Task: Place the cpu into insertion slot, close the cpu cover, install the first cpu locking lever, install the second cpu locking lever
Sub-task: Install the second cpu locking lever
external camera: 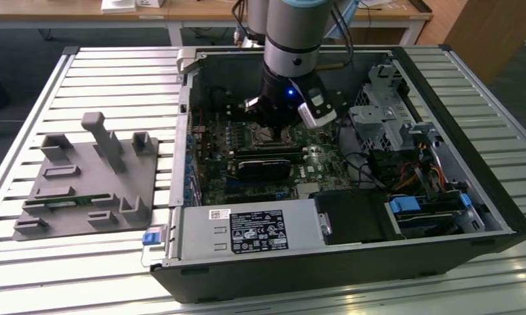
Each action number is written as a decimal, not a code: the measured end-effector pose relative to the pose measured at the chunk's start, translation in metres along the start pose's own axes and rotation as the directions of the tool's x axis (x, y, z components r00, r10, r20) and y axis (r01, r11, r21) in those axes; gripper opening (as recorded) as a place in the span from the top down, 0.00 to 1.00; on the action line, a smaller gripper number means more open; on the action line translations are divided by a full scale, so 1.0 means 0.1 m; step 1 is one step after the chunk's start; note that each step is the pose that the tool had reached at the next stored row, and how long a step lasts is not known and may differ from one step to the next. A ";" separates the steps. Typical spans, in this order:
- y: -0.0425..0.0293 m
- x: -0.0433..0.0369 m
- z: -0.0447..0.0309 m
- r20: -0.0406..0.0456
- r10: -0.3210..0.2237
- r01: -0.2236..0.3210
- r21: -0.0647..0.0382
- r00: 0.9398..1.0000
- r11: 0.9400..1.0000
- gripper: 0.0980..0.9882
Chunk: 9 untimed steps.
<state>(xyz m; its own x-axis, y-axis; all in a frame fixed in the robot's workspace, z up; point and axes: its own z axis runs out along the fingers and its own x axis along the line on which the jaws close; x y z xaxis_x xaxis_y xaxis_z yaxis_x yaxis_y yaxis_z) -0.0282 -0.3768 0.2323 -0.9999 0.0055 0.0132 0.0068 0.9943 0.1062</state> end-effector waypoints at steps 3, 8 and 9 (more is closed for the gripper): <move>-0.024 0.050 0.011 0.000 0.000 0.000 0.000 1.000 1.000 0.99; -0.040 0.145 0.049 0.000 0.000 0.000 -0.001 1.000 1.000 0.99; -0.042 0.146 0.063 0.000 0.000 0.000 -0.001 1.000 1.000 0.99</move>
<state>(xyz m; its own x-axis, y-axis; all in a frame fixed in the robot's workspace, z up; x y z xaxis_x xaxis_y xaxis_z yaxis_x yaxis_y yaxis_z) -0.0429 -0.3802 0.2258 -0.9999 0.0054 0.0133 0.0068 0.9942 0.1074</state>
